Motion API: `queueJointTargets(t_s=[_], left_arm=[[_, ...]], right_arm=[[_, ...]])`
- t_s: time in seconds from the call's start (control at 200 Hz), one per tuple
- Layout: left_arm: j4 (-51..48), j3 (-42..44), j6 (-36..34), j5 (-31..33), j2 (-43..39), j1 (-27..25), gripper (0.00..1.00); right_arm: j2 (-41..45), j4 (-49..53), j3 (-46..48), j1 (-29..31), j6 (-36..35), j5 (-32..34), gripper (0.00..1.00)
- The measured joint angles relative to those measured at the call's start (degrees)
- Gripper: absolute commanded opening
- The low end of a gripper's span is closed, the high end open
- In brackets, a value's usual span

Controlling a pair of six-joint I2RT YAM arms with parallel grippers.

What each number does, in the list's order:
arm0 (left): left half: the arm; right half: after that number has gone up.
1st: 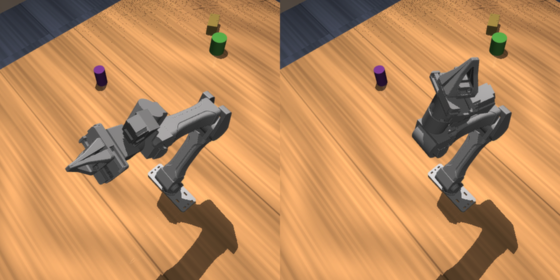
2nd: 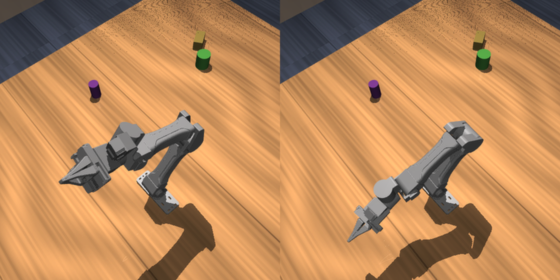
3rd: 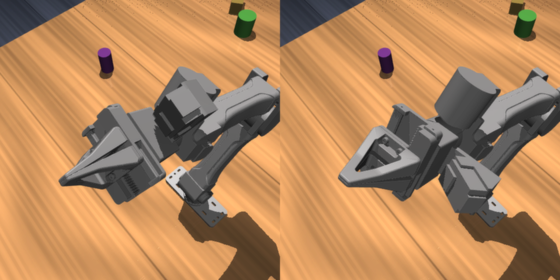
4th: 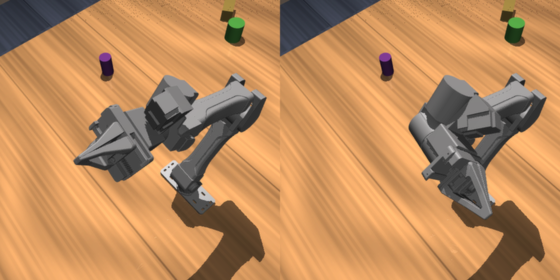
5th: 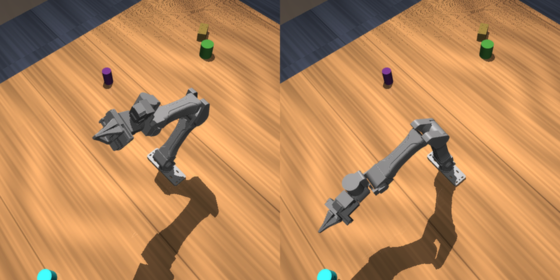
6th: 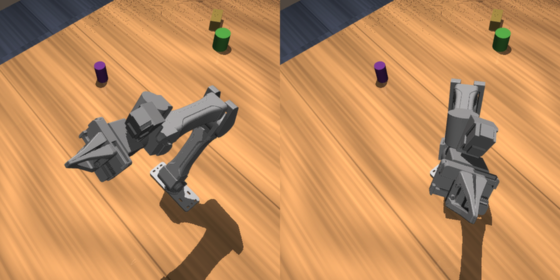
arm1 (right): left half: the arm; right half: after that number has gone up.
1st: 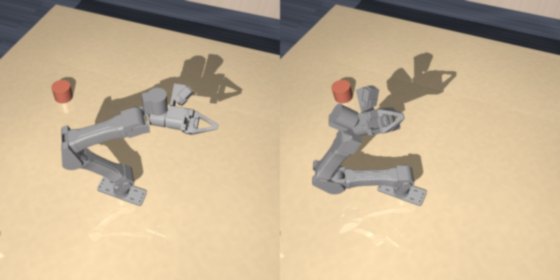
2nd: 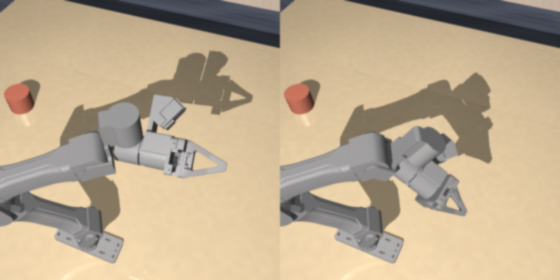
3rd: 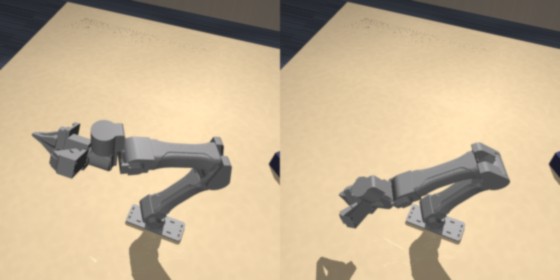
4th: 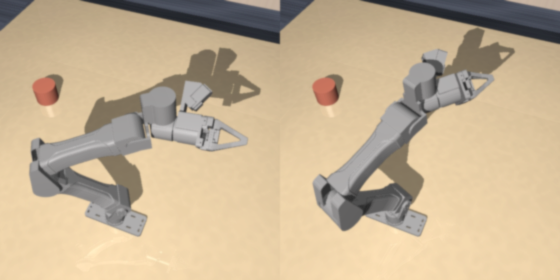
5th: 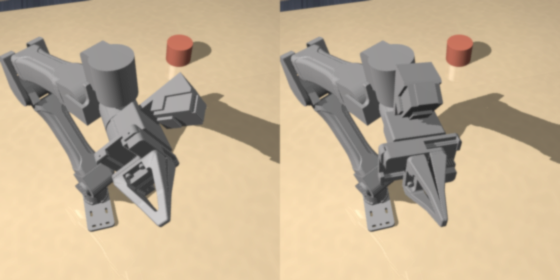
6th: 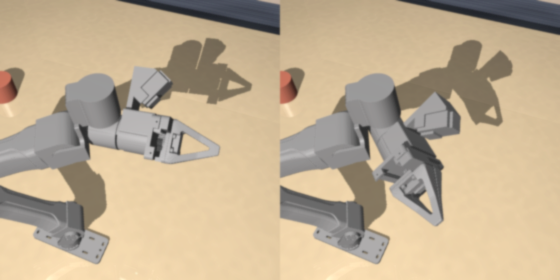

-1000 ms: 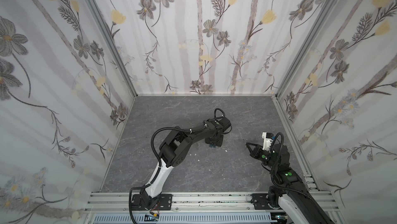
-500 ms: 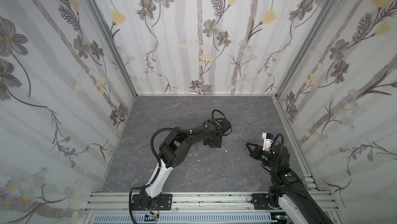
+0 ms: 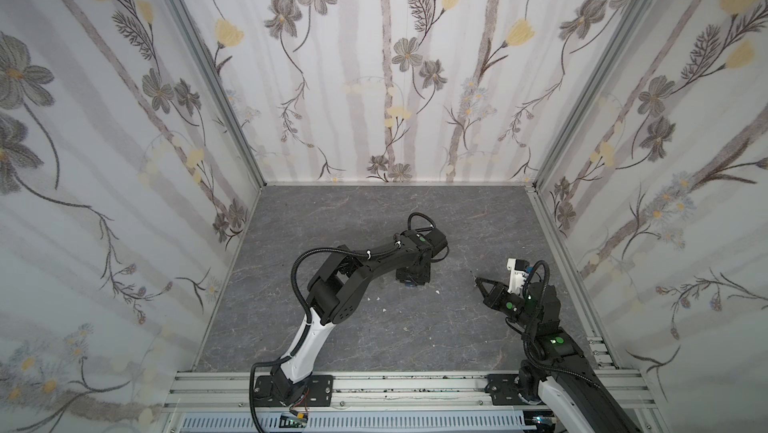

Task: Unlock with the key
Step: 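Close the left gripper on the blue padlock body and lift it, then bring the blue padlock toward the right gripper while the right gripper approaches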

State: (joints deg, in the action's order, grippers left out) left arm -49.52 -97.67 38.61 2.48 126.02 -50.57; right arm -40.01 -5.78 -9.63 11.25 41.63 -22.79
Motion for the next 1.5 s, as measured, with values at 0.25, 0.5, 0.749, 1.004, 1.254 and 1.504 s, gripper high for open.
queueJointTargets(t_s=[0.25,0.5,0.749,1.004,1.254,1.504], left_arm=[[-0.52,-0.09,0.42,-0.26,0.04,0.00,0.47],[-1.14,-1.36,0.98,-0.61,0.81,0.00,0.25],[-0.85,-1.05,0.90,-0.83,0.59,0.00,0.17],[1.25,2.45,1.90,-1.86,-2.27,0.50,0.16],[4.15,7.56,5.31,-2.51,-10.75,1.81,0.16],[7.32,13.57,10.01,-2.58,-19.34,3.04,0.16]], right_arm=[[0.31,-0.09,0.55,0.00,0.35,0.00,0.00],[0.33,-0.24,0.68,0.00,0.37,-0.02,0.00],[0.55,-0.44,1.16,0.00,0.79,-0.07,0.00],[0.09,-0.39,0.20,1.22,0.24,-0.46,0.00],[-2.40,-0.68,-3.10,10.01,-1.22,2.25,0.00],[-8.07,-5.66,-4.90,18.91,-2.01,5.88,0.00]])
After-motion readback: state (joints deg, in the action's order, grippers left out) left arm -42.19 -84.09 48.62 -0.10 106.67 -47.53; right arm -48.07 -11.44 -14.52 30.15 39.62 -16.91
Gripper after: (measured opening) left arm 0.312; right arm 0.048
